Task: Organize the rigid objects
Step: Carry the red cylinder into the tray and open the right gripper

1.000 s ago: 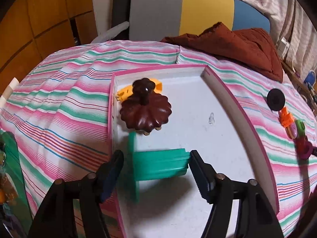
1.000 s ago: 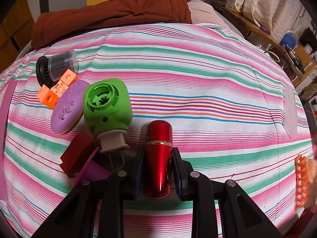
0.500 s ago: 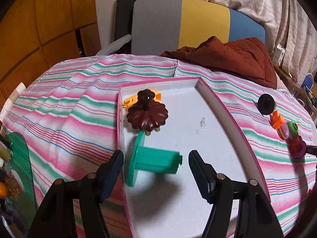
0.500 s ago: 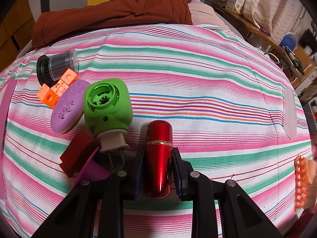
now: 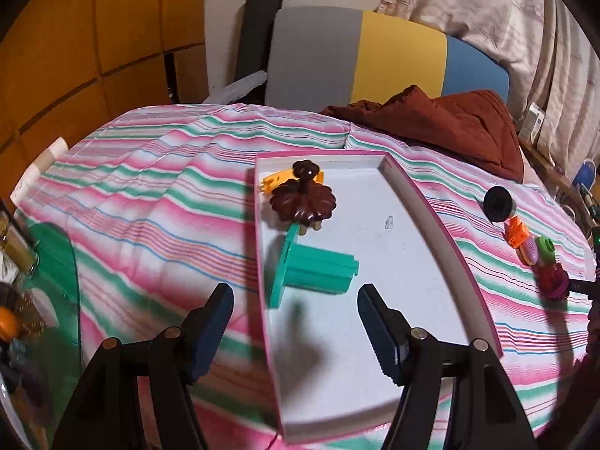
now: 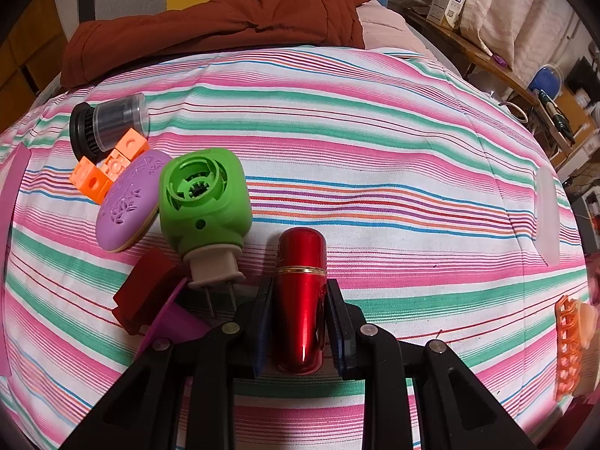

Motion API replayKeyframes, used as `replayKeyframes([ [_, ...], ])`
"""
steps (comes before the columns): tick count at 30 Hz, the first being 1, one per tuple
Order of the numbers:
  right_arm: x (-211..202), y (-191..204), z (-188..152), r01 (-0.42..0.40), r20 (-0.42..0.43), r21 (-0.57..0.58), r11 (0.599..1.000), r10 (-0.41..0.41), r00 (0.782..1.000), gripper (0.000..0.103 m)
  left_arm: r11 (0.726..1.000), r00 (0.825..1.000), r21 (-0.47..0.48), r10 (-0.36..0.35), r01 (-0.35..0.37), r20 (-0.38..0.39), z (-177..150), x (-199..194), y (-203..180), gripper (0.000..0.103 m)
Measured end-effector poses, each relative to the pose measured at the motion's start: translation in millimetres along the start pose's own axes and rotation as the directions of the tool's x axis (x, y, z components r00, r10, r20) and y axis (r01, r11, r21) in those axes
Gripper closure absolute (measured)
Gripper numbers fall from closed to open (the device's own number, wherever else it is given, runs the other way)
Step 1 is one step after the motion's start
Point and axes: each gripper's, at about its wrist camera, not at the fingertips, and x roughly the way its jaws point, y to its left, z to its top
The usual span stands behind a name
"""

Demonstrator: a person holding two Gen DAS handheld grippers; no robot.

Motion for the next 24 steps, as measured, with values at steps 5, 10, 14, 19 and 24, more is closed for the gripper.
replayKeyframes([
  [5,0.0,0.3,-0.1,0.000,-0.001,0.002,1.000,0.000,1.000,0.077,1.000,1.000,-0.026,0.003,-0.003,0.004,-15.9,-11.8,9.3,0.033],
  [10,-0.1,0.1,-0.1,0.003,-0.001,0.001,1.000,-0.003,1.000,0.077,0.998,1.000,-0.069,-0.006,0.005,-0.013,-32.4,-20.4,20.0,0.033],
  [14,-1.5,1.2,-1.2,0.005,-0.006,-0.002,1.000,-0.005,1.000,0.077,0.997,1.000,-0.082,-0.016,0.013,-0.027,-38.9,-22.1,23.6,0.033],
  [19,-4.6,-3.1,-1.9,-0.025,-0.055,0.024,0.999,0.026,0.998,0.077,0.993,0.998,-0.103,-0.059,0.055,-0.033,-38.9,-23.0,24.7,0.033],
  [24,-13.6,-18.0,-16.2,-0.047,-0.110,0.093,0.995,0.057,0.992,0.077,0.992,0.995,-0.092,-0.093,0.088,-0.043,-39.9,-20.0,17.4,0.033],
])
